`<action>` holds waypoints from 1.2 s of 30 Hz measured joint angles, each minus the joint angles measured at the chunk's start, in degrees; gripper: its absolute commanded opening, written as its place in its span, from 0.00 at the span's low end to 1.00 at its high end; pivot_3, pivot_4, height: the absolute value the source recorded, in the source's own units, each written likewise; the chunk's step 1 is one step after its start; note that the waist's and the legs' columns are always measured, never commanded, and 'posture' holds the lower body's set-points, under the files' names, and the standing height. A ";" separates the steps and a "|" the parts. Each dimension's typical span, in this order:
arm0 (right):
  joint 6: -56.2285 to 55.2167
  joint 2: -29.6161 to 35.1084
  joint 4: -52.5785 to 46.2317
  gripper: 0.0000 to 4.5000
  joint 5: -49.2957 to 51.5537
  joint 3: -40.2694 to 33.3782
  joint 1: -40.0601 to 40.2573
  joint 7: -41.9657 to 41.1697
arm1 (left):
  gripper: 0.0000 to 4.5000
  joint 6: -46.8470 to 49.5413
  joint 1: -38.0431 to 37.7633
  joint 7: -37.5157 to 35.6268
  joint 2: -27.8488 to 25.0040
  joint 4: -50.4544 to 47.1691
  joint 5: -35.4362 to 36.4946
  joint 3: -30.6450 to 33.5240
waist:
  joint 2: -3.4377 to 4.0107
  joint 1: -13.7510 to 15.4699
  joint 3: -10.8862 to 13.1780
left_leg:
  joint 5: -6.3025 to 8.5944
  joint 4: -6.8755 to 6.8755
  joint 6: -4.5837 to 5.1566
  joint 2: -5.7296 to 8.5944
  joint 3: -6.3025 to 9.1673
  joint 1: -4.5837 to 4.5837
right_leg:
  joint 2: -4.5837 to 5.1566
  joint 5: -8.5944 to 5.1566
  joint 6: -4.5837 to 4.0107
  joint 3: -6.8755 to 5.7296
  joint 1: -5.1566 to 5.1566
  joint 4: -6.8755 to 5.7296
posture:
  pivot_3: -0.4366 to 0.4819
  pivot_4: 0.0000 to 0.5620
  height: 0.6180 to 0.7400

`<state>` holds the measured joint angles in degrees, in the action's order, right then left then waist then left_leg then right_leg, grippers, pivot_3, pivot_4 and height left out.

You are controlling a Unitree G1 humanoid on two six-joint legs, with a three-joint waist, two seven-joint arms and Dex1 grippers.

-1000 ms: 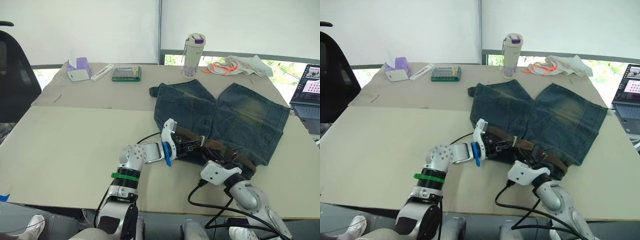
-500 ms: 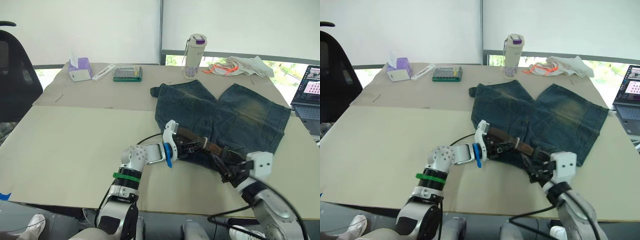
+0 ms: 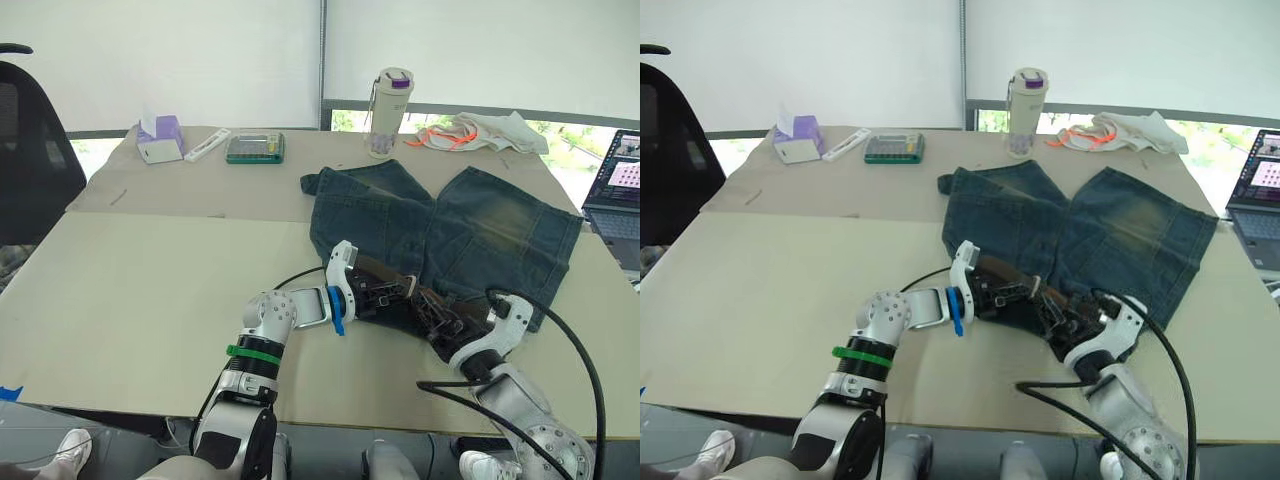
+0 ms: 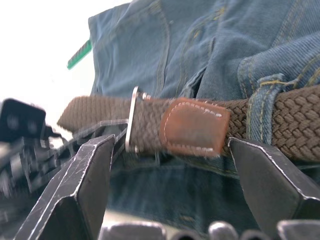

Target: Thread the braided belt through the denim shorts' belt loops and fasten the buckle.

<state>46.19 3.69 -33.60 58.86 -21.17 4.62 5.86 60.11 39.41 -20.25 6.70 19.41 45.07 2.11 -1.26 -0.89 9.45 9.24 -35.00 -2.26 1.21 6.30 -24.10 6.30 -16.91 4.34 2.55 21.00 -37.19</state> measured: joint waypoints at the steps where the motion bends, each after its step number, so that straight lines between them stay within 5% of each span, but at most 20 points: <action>1: -0.29 -0.21 0.03 0.89 1.19 -0.25 -0.23 0.75 | 0.00 0.01 0.00 -0.01 0.00 0.00 0.00 0.00 | 0.00 -0.01 0.00 | 0.00 0.01 0.00 0.00 0.00 0.00 | 0.00 0.00 0.00 0.00 0.00 0.01 | 0.48 0.27 1.00; 13: -2.54 3.12 0.06 0.03 5.60 -0.56 1.38 2.71 | 0.00 0.02 0.00 0.01 0.00 0.14 -0.13 0.13 | 0.02 -0.12 -0.01 | 0.00 0.01 0.00 0.00 0.00 -0.01 | -0.01 0.00 0.01 0.00 0.01 0.02 | 0.48 0.27 1.00; 17: -3.28 3.73 0.02 0.00 5.81 0.03 1.65 2.95 | 0.00 -0.11 0.00 -0.31 0.00 0.20 -0.26 0.12 | 0.02 -0.12 -0.01 | 0.00 0.01 0.01 0.00 0.00 -0.01 | -0.01 0.00 0.01 0.00 0.01 0.01 | 0.48 0.27 1.00; 24: -3.35 7.72 -0.10 0.00 8.32 0.23 2.60 2.87 | 0.53 -0.10 -0.70 -5.24 -0.64 -1.80 -0.70 -2.43 | 0.02 -0.12 0.00 | 0.00 0.02 0.01 0.01 0.00 -0.12 | -0.01 0.00 0.01 0.00 0.09 0.04 | 0.48 0.27 1.00; 30: -1.97 17.37 -0.22 0.00 15.33 -2.83 5.49 2.65 | 0.98 -3.03 -4.50 -18.71 -10.86 -13.07 -2.75 -9.89 | 0.15 -0.42 0.01 | -0.01 0.07 0.02 -0.06 -0.02 -0.10 | -0.06 0.00 -0.01 0.02 0.13 0.00 | 0.48 0.27 1.00; 36: 0.02 28.75 0.53 0.00 22.62 -9.05 11.00 -0.96 | 0.99 -11.69 -6.98 -31.08 -19.82 -19.11 -4.35 -10.34 | 0.21 0.19 0.03 | 0.02 0.03 0.07 -0.05 -0.06 -0.17 | -0.04 0.01 -0.03 0.04 0.09 0.11 | 0.48 0.27 1.00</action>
<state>46.21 32.44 -33.08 81.48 -30.22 15.62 4.90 48.42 32.42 -51.33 -13.12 0.30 40.72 -8.23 -1.06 -0.70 9.48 9.26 -34.97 -2.19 1.16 6.24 -24.27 6.26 -16.91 4.32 2.59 21.09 -37.08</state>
